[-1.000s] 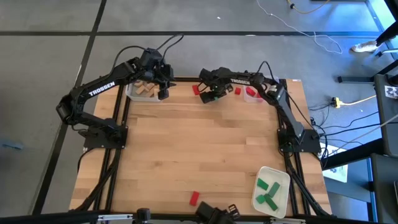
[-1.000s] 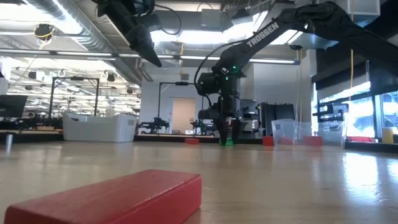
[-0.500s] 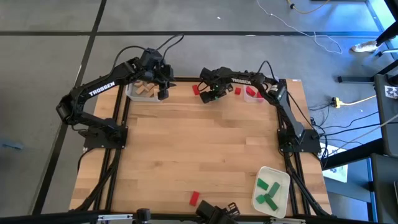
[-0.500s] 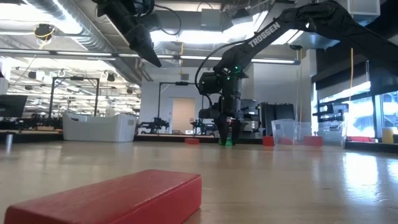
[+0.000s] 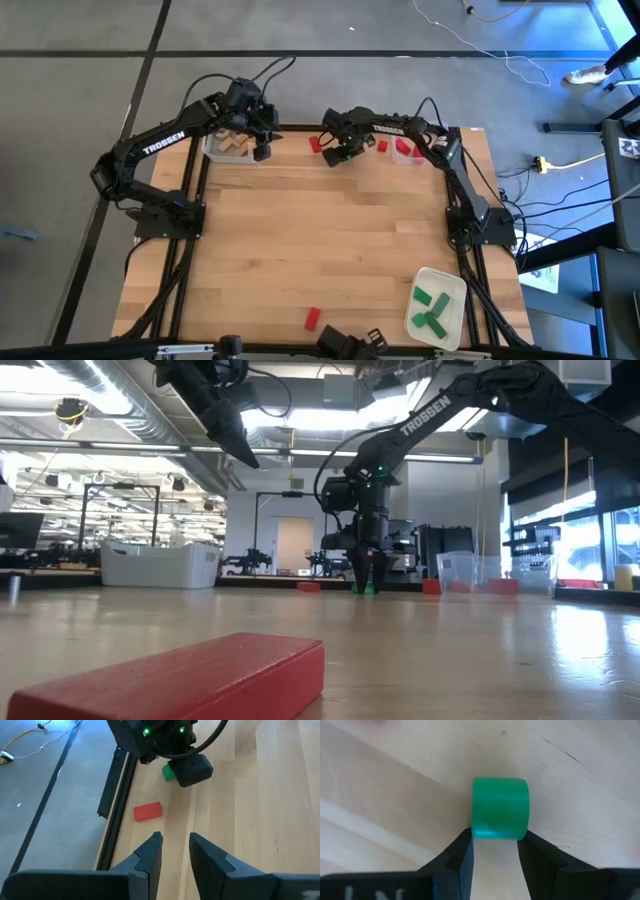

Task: Sort & place blocks by color
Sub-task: Put the green block into the white bin, then put the red block into the transparent bin

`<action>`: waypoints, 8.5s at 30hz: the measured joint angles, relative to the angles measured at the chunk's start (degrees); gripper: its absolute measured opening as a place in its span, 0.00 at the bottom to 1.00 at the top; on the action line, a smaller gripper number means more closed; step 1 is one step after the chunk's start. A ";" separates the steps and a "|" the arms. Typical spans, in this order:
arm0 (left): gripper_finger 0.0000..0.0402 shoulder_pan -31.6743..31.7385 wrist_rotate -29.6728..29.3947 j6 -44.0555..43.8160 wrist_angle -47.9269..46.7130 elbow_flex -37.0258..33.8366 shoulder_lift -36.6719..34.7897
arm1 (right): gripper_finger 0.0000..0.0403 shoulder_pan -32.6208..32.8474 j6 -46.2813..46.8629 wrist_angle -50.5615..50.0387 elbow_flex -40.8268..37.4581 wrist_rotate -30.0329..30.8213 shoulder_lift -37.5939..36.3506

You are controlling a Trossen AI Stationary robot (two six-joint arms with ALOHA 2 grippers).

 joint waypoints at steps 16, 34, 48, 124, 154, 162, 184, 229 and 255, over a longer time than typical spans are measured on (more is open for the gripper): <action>0.23 0.00 0.15 0.04 0.01 -0.01 0.00 | 0.32 3.79 -17.85 -22.07 -0.24 -5.13 -2.32; 0.23 0.00 0.20 2.23 -0.28 -0.04 0.00 | 0.32 16.27 -25.59 -33.06 -0.04 -23.29 -3.79; 0.23 0.00 5.03 4.55 -0.39 -0.04 0.00 | 0.32 21.36 -14.72 -33.02 -0.09 -21.59 -14.90; 0.23 0.22 8.92 11.39 0.01 -0.04 0.02 | 0.40 53.81 55.00 13.24 -55.11 -51.14 -55.71; 0.23 1.88 8.66 -2.33 -0.34 -0.04 0.02 | 0.40 28.31 26.07 -9.30 -34.08 43.69 -60.24; 0.23 1.86 4.64 -8.30 0.03 -0.04 0.05 | 0.40 16.91 4.33 11.98 -40.75 38.85 -59.23; 0.23 -0.20 1.33 -40.92 17.32 0.02 9.21 | 0.40 2.77 -11.24 36.51 -49.00 12.07 -59.28; 0.23 -5.86 -11.26 -57.16 17.34 -0.02 20.17 | 0.40 2.79 -11.00 36.36 -49.00 12.09 -59.28; 0.52 -6.10 -10.54 -65.00 24.62 -0.07 30.05 | 0.40 2.79 -11.00 36.38 -48.98 12.12 -59.28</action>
